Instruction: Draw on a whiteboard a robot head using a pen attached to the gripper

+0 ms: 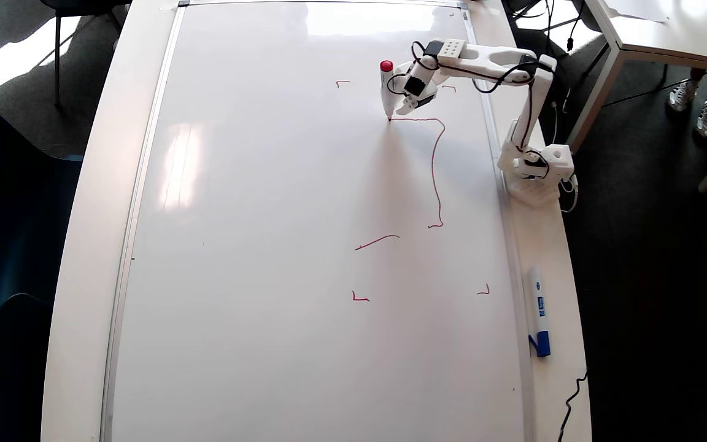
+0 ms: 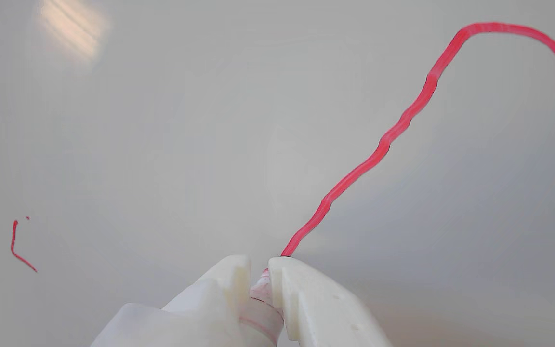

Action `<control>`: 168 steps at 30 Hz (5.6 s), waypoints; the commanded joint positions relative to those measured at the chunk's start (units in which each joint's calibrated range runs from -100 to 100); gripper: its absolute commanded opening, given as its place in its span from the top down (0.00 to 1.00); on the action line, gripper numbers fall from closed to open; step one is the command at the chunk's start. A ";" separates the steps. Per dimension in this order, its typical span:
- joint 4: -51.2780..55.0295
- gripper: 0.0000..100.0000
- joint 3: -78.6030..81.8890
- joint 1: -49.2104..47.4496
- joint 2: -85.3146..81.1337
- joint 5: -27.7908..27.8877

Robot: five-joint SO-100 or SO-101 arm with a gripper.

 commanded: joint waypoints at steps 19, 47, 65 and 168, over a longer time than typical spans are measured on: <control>-0.35 0.99 -23.11 -9.99 16.99 -5.62; -0.35 0.99 -32.74 -37.61 25.29 -15.75; 0.43 0.99 -32.56 -44.98 24.45 -19.24; 6.77 0.99 -10.68 -32.24 3.74 -15.81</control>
